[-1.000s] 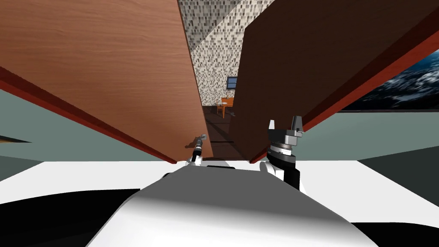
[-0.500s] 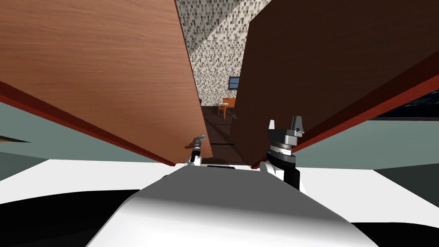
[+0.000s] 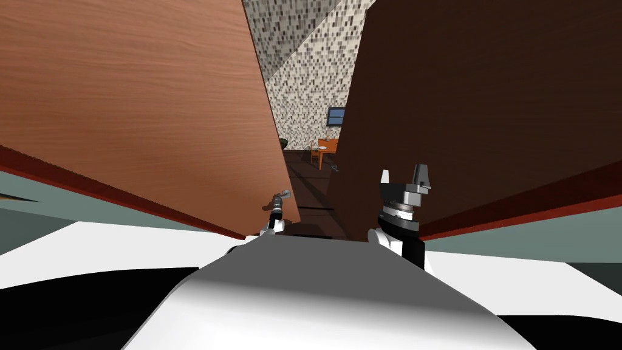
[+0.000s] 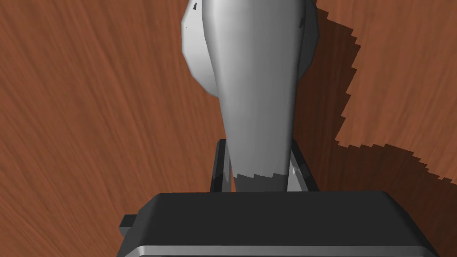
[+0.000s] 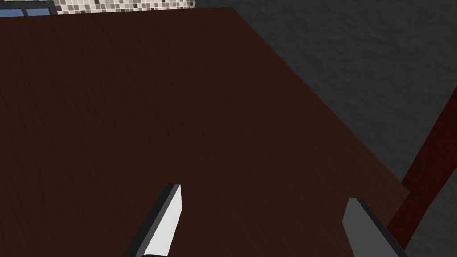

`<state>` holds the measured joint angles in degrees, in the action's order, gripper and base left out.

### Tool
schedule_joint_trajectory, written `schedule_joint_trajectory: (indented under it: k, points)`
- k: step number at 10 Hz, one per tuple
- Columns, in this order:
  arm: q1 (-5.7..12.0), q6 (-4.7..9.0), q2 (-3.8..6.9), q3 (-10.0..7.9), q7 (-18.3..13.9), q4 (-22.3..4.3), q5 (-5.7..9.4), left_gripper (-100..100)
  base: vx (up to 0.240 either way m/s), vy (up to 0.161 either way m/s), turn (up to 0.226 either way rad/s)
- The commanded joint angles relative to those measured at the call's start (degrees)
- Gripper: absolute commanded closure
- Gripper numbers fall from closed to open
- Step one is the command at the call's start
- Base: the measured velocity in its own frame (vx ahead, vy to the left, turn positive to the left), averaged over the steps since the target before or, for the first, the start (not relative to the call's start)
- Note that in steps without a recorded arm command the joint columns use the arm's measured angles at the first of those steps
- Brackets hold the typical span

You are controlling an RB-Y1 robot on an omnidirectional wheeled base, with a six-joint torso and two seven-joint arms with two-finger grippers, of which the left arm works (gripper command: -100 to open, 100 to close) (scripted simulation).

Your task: Push the door open

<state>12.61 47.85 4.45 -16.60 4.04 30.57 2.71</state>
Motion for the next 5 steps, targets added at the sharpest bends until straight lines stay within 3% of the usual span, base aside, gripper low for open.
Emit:
schedule_joint_trajectory:
  k: [1,2,5]
  points:
    - [-1.19,-0.78,0.23,-0.39,0.21,2.74,0.11,100,0.045,-0.001,0.000]
    - [-1.05,-0.76,-0.13,-1.63,1.14,2.70,0.81,100,0.129,-0.023,0.094]
    - [-0.88,-0.74,-0.84,-3.12,2.26,2.64,1.64,100,0.182,-0.051,0.083]
